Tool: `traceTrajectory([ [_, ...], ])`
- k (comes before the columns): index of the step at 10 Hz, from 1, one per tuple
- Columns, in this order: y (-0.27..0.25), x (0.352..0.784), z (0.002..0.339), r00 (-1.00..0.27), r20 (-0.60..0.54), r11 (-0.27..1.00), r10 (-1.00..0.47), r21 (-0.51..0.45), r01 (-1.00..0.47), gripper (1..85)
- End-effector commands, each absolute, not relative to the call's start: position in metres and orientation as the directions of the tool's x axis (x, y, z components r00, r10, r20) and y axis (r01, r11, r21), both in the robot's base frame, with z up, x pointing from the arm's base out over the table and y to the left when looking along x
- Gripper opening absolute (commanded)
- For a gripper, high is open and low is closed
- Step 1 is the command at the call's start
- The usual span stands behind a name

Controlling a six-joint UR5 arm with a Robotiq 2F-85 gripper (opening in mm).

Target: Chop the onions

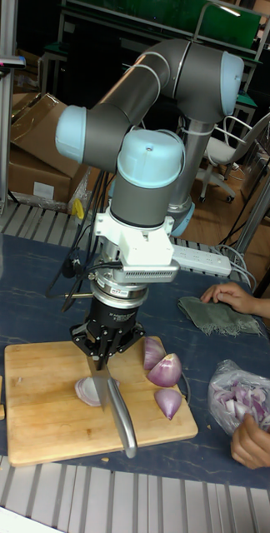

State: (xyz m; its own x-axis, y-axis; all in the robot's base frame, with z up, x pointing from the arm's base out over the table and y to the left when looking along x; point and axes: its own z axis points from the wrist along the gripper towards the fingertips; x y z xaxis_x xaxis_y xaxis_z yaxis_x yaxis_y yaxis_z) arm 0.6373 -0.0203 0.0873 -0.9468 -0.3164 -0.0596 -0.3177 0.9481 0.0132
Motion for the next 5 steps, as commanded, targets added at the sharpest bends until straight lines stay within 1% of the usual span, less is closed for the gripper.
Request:
traceTrajectory([
  [1,-0.0198,0.6348,0.0869,-0.949,-0.062,0.95,-0.308,0.026,-0.31,1.0],
  [5,-0.0168,0.6369,0.0833,-0.949,-0.072,0.951,-0.306,0.027,-0.309,1.0],
])
